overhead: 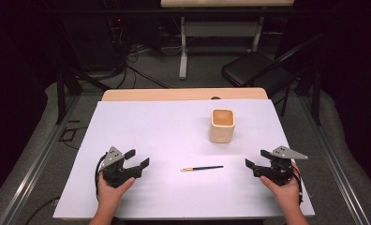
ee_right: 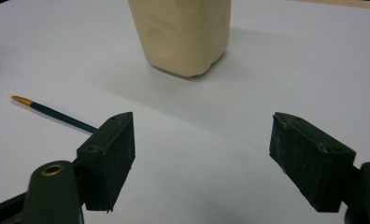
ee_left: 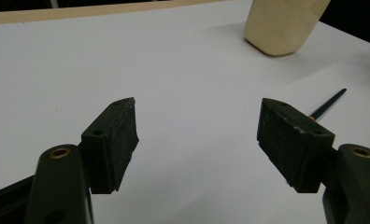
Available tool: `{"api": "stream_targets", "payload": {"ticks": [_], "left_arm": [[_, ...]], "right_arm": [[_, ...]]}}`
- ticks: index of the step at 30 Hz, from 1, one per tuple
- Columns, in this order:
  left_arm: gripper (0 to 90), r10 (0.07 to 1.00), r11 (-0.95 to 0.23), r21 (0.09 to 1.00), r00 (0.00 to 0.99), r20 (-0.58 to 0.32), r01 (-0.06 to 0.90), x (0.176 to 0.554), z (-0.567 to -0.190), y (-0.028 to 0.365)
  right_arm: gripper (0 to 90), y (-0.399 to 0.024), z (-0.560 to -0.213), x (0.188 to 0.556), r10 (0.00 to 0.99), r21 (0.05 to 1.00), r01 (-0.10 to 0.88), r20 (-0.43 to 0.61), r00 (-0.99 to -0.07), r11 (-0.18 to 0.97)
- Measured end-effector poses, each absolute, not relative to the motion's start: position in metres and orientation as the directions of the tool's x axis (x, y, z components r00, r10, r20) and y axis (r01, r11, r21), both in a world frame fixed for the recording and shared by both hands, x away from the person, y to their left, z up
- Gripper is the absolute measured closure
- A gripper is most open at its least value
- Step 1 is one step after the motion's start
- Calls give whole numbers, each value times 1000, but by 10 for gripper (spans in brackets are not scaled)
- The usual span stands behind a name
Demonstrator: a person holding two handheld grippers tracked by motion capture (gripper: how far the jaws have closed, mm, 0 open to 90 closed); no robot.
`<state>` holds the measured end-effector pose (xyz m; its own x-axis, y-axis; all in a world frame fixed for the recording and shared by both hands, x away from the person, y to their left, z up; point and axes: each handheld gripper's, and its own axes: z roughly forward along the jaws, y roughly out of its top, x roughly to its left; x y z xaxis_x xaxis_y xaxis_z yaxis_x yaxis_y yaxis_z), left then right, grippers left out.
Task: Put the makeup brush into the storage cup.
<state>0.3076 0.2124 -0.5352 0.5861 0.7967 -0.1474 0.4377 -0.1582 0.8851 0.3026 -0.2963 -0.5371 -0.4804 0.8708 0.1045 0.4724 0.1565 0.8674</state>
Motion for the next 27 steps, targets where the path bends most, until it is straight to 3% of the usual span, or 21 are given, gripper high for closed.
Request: {"api": "stream_targets", "payload": {"ticks": [11,27], "left_arm": [[291,791,-189,880,598,-127,437,306,-535,208],[292,797,-187,882,591,-121,432,300,-533,211]], "right_arm": [[302,-298,-540,304,862,856,490,117,-492,163],[327,-293,-535,302,847,839,484,55,-529,248]]}}
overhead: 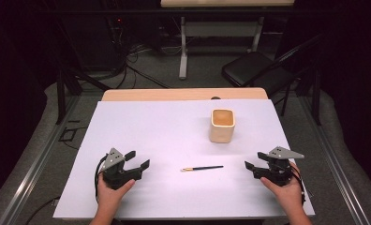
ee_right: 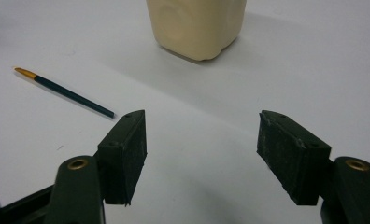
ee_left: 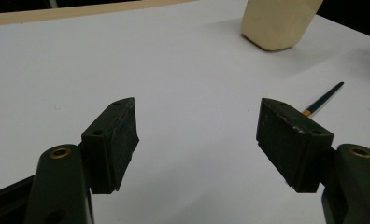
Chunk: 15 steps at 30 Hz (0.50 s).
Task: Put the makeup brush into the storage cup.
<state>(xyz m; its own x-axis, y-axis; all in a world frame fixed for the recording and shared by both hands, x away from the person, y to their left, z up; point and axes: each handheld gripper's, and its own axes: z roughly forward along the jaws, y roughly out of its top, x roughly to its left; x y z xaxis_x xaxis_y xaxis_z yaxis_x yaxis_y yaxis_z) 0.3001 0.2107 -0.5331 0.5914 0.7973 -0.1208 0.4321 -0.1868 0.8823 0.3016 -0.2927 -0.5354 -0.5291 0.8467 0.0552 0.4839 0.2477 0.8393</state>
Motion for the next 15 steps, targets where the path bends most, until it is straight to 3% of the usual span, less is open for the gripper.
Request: {"api": "stream_targets", "payload": {"ticks": [15], "left_arm": [[291,791,-202,878,601,-115,434,298,-533,211]], "right_arm": [[304,-292,-498,317,819,802,506,36,-573,318]]}}
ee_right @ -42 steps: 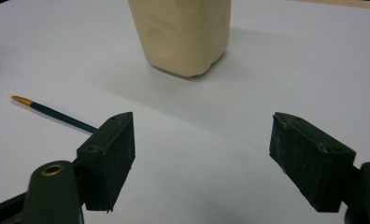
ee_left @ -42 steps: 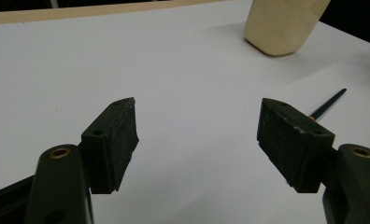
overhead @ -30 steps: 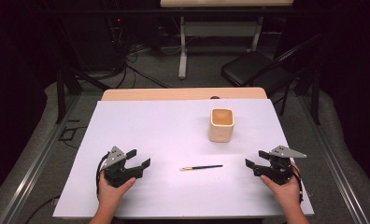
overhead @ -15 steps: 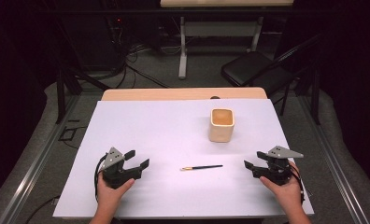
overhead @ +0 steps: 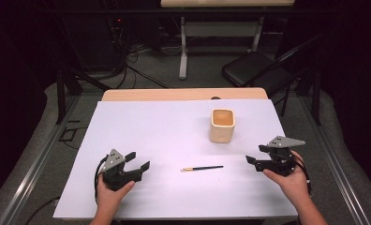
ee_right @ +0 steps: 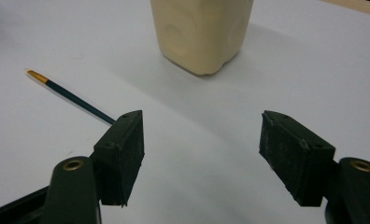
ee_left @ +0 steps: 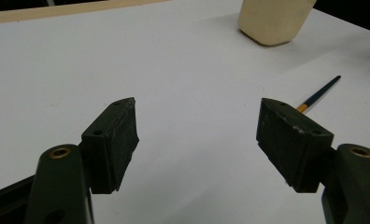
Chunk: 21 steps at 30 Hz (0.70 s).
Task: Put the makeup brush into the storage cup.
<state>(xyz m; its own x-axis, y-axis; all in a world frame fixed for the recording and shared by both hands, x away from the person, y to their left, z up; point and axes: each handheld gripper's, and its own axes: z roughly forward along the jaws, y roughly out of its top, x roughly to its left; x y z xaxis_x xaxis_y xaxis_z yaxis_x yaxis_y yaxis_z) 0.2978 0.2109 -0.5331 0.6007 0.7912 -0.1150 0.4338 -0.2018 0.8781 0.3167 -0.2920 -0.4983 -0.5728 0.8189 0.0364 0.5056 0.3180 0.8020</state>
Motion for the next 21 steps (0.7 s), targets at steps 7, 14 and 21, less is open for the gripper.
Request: {"api": "stream_targets", "payload": {"ticks": [7,14,21], "left_arm": [[291,787,-209,877,607,-111,432,298,-533,210],[292,788,-200,876,603,-122,439,297,-534,212],[292,791,-198,876,599,-123,441,297,-534,213]], "right_arm": [[305,-290,-475,322,798,806,494,44,-601,327],[308,-284,-460,328,775,789,481,9,-631,382],[308,-273,-441,336,733,766,462,-19,-680,448]]}}
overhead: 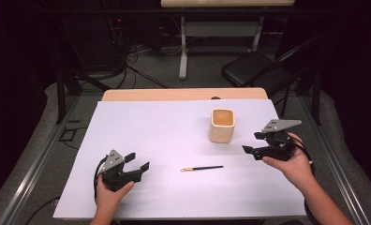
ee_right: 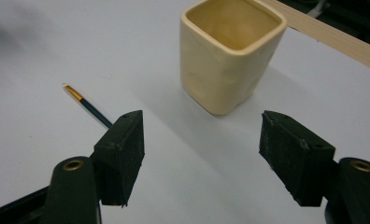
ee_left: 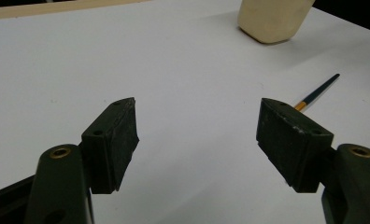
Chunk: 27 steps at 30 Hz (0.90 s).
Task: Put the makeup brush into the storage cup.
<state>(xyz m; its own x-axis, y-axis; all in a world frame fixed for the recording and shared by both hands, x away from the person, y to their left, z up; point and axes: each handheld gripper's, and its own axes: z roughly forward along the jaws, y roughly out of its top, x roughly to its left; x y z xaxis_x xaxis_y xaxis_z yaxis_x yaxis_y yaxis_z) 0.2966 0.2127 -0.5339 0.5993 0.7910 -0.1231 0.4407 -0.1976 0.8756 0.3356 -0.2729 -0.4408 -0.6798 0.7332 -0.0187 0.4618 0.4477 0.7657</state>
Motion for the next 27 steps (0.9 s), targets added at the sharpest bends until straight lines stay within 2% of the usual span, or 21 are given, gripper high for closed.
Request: {"api": "stream_targets", "payload": {"ticks": [11,27], "left_arm": [[292,792,-191,873,596,-134,449,297,-535,213],[292,786,-189,869,601,-146,457,298,-535,213]], "right_arm": [[314,-232,-409,348,548,653,370,-84,-832,661],[322,-178,-401,365,370,441,279,-135,-919,853]]}}
